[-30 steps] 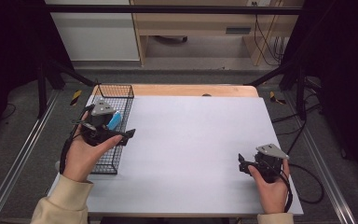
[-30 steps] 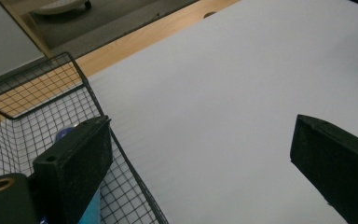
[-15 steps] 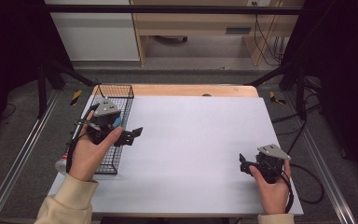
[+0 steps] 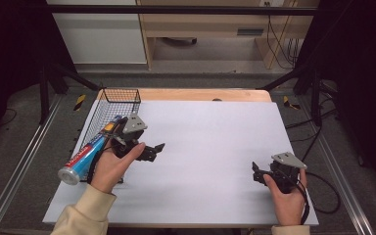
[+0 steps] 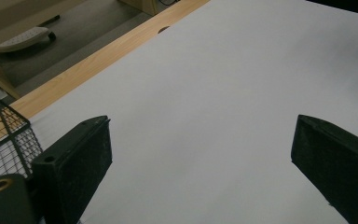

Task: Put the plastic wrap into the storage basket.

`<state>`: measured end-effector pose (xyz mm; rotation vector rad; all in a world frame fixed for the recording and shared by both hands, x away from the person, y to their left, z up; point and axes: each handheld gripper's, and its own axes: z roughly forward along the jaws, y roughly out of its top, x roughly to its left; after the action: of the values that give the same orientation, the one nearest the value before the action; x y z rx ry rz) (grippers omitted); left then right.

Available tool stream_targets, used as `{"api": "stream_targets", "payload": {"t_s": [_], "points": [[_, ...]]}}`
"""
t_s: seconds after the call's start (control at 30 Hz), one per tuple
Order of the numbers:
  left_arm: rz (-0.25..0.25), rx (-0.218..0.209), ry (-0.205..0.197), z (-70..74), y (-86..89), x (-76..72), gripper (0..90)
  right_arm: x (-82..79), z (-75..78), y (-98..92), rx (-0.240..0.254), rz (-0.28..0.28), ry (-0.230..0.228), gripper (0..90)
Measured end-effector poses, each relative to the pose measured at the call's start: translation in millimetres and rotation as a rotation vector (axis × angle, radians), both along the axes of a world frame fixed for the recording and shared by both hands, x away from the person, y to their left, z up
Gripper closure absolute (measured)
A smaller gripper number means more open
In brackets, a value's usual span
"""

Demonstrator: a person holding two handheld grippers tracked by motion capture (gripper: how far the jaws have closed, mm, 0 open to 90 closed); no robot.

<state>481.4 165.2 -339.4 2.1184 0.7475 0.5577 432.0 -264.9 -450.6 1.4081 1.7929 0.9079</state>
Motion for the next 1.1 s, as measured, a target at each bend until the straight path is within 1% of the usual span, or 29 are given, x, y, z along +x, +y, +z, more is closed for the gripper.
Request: {"api": "stream_targets", "payload": {"t_s": [0.03, 0.17, 0.2, 0.27, 0.33, 0.4, 0.43, 0.5, 0.53, 0.7, 0.77, 0.9, 1.0, 1.1], "points": [[-0.010, 0.007, -0.004, -1.4, -1.4, -0.6, 5.2, -0.3, 0.1, 0.0, -0.002, 0.000, 0.002, 3.8], [-0.043, 0.004, -0.018, -8.2, -8.7, -3.2, 5.2, -0.9, 0.4, -0.2, -0.001, 0.000, 0.000, 3.8], [-0.051, 0.010, -0.024, -9.6, -10.1, -3.9, 5.2, -1.0, 0.5, -0.3, -0.001, -0.001, 0.000, 3.8], [-0.066, 0.006, -0.037, -13.2, -13.6, -5.9, 5.2, -1.0, 0.5, -0.7, -0.001, -0.002, -0.001, 3.8], [-0.086, 0.008, -0.034, -16.6, -16.2, -7.5, 5.2, -0.9, 0.4, -0.8, -0.002, -0.002, 0.000, 3.8], [-0.104, -0.019, -0.017, -20.6, -19.0, -9.2, 5.2, -0.9, 0.3, -0.5, -0.002, -0.002, 0.001, 3.8], [-0.109, -0.020, -0.015, -21.7, -20.0, -9.7, 5.2, -1.0, 0.3, -0.3, -0.002, -0.004, 0.000, 3.8], [-0.117, -0.009, -0.020, -23.8, -22.1, -10.8, 5.2, -1.1, 0.4, -0.2, -0.003, -0.004, 0.000, 3.8], [-0.123, -0.013, -0.017, -25.6, -23.9, -11.3, 5.2, -1.1, 0.4, -0.2, -0.003, -0.003, 0.000, 3.8], [-0.153, -0.002, -0.017, -33.0, -31.8, -14.3, 5.2, -1.3, 0.3, -0.1, -0.003, -0.003, 0.001, 3.8], [-0.168, 0.008, -0.015, -37.6, -36.3, -15.5, 5.2, -1.2, 0.2, 0.1, -0.003, -0.001, 0.002, 3.8], [-0.189, 0.016, -0.010, -46.5, -43.9, -18.0, 5.2, -1.2, 0.2, 0.2, -0.003, -0.001, 0.001, 3.8], [-0.204, 0.037, -0.009, -52.6, -48.6, -19.5, 5.2, -1.2, 0.1, 0.0, -0.005, -0.001, 0.002, 3.8], [-0.213, 0.049, -0.001, -59.1, -52.6, -21.1, 5.2, -1.3, 0.0, 0.4, -0.003, 0.001, 0.003, 3.9]]}}
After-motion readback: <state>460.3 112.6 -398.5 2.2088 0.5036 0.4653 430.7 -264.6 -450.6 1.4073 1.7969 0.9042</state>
